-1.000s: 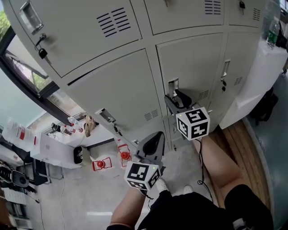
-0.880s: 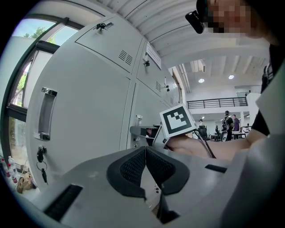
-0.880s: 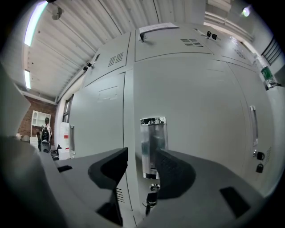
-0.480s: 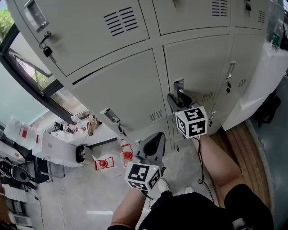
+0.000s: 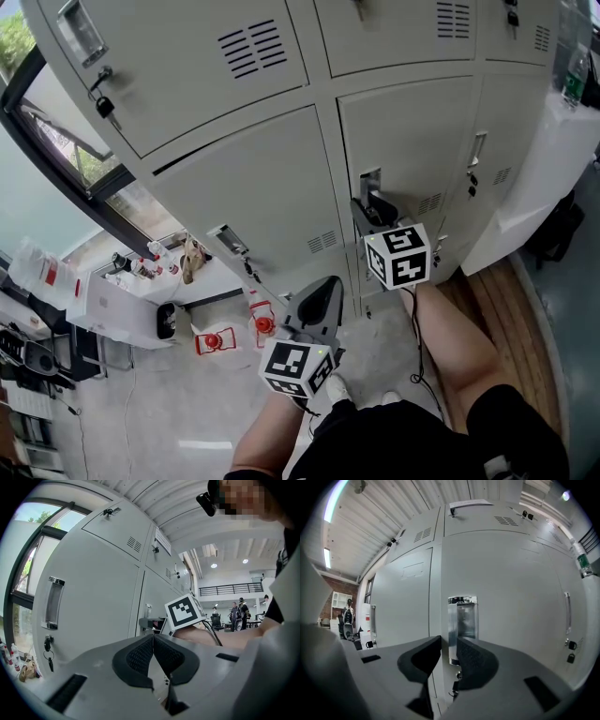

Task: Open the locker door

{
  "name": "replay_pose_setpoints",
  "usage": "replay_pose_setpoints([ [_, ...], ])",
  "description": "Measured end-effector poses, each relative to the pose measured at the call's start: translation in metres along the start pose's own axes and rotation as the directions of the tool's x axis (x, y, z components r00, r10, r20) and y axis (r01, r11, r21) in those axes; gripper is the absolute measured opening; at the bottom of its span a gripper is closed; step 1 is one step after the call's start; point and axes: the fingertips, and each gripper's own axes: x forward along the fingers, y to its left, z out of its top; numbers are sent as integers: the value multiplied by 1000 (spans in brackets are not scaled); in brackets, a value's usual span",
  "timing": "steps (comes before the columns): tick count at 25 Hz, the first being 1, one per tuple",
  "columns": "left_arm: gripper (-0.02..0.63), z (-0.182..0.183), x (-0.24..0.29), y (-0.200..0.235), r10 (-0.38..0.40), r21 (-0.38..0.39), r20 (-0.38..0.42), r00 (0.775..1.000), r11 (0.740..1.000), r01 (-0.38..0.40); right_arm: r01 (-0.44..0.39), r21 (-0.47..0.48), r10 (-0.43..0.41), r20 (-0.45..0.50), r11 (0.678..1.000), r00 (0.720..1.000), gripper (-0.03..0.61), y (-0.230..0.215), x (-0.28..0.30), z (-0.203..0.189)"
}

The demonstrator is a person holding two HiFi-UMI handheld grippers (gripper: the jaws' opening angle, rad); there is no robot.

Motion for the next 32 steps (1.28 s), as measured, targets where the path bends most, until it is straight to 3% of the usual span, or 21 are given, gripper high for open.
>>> replay_pose_setpoints([
  [23, 17, -9, -16, -89, 55, -3, 31, 998, 998, -55, -126, -23, 126, 18, 992, 992, 164, -3, -94, -11],
  [32, 17, -11, -17, -130, 15, 6, 25, 1000, 1000, -15, -121, -24, 121, 22, 992, 992, 178, -21, -147, -18],
])
